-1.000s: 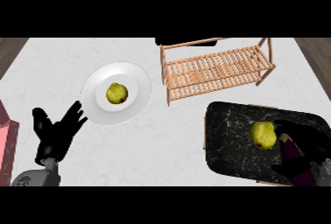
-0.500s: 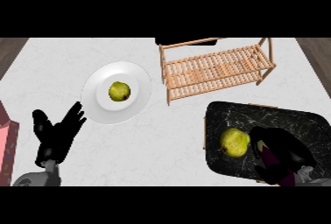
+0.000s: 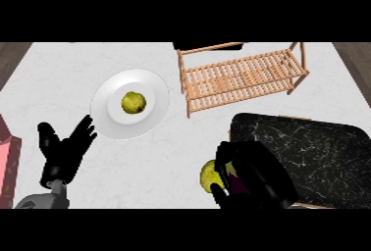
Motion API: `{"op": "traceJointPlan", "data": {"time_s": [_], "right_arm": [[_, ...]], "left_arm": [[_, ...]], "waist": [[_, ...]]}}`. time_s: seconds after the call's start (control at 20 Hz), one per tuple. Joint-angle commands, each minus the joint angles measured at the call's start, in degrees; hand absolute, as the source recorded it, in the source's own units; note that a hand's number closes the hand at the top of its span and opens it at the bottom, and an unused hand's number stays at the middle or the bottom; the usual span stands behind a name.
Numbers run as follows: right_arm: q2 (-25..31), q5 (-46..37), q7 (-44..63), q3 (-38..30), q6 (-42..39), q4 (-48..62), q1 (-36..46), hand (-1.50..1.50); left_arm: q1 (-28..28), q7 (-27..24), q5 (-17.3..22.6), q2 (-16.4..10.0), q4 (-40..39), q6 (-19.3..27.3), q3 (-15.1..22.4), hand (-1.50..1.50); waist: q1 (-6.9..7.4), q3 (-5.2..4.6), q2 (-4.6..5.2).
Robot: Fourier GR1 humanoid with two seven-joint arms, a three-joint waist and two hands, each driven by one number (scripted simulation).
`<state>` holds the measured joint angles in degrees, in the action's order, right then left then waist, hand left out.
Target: Pick the eggplant from the tray and place it in the tiered shelf
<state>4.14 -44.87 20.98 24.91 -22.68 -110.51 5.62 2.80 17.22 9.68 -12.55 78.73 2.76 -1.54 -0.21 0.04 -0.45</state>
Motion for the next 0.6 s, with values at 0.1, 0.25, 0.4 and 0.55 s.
{"op": "traceJointPlan", "data": {"time_s": [0.1,0.25,0.4,0.55], "right_arm": [[-4.0,-0.2,13.6,-1.6,-4.3,-18.8,6.2,1.50],[-4.1,3.7,22.9,-5.4,-7.7,-24.1,12.7,1.50],[-4.1,9.3,33.5,-9.0,-13.4,-28.8,20.1,1.50],[-4.1,10.8,37.6,-15.3,-11.1,-20.5,32.9,1.50]], "left_arm": [[-2.3,-0.5,0.0,0.8,0.6,-1.0,0.8,0.00],[-0.5,-0.9,-1.5,2.0,-1.4,1.3,0.7,0.00],[0.3,-0.1,-0.2,-0.1,-1.6,-0.4,-1.0,0.00],[-0.5,-3.0,-1.8,2.8,-2.6,0.4,1.0,0.00]], "waist": [[-0.23,-0.12,0.00],[-0.07,-0.14,0.24],[0.05,-0.16,0.19],[0.50,-0.18,0.33]]}}
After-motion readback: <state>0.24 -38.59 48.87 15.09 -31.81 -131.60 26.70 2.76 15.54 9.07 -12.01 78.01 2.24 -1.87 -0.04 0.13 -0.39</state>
